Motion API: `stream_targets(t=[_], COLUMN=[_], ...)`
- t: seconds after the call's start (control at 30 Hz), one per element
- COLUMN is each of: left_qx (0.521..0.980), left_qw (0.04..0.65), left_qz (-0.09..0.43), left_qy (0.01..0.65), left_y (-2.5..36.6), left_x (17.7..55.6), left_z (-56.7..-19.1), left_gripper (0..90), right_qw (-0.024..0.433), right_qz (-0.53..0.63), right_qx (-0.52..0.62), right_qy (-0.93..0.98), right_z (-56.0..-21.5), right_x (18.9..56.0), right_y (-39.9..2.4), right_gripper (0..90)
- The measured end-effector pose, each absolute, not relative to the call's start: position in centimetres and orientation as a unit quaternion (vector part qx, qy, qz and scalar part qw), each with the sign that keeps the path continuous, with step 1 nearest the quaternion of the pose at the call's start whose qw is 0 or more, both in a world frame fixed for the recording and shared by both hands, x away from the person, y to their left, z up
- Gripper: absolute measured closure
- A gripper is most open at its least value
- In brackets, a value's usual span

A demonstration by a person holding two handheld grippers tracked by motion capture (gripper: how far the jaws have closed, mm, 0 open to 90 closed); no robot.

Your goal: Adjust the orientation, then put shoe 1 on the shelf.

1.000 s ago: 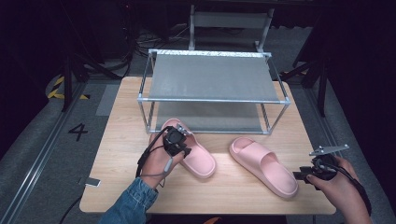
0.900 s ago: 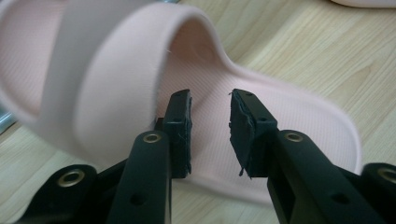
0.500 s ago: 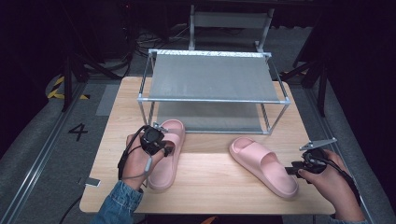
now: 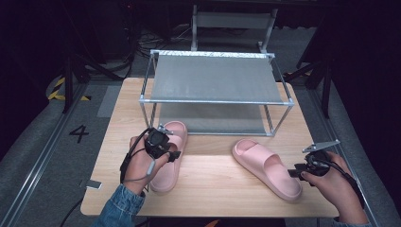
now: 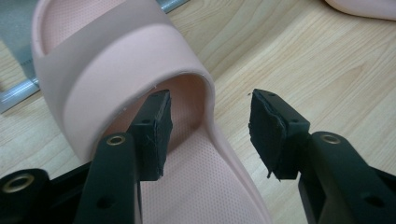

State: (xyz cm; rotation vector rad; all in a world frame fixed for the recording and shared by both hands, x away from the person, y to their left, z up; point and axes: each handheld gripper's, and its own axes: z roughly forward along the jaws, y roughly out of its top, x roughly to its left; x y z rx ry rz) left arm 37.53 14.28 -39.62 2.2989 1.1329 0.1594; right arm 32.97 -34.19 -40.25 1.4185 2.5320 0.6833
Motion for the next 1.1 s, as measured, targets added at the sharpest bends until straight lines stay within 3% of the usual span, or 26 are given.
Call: stream_targets(t=[0.47, 0.57, 0.6, 0.67, 1.1], left_qx=[0.866, 0.864, 0.863, 0.862, 0.865], left_qw=[0.264, 0.267, 0.271, 0.279, 0.265], left_qz=[0.086, 0.091, 0.091, 0.078, 0.063], left_qy=[0.416, 0.416, 0.416, 0.417, 0.422], left_y=[12.8, 12.9, 12.9, 13.0, 13.5], left_x=[38.6, 38.7, 38.7, 38.8, 38.3], left_z=[-41.8, -41.8, -41.8, -41.6, -40.2], left_gripper=[48.5, 58.9, 69.4, 76.3, 85.3], right_qw=[0.078, 0.079, 0.078, 0.079, 0.077], right_qz=[0.228, 0.226, 0.226, 0.225, 0.227], right_qx=[0.473, 0.473, 0.474, 0.473, 0.476], right_qy=[0.848, 0.848, 0.848, 0.848, 0.846], right_z=[-40.5, -40.6, -40.6, -40.6, -40.6], right_x=[33.0, 33.0, 33.0, 33.0, 33.0], right_y=[-33.9, -34.0, -34.1, -34.1, -34.4], right_gripper=[58.6, 58.6, 58.7, 58.7, 58.9])
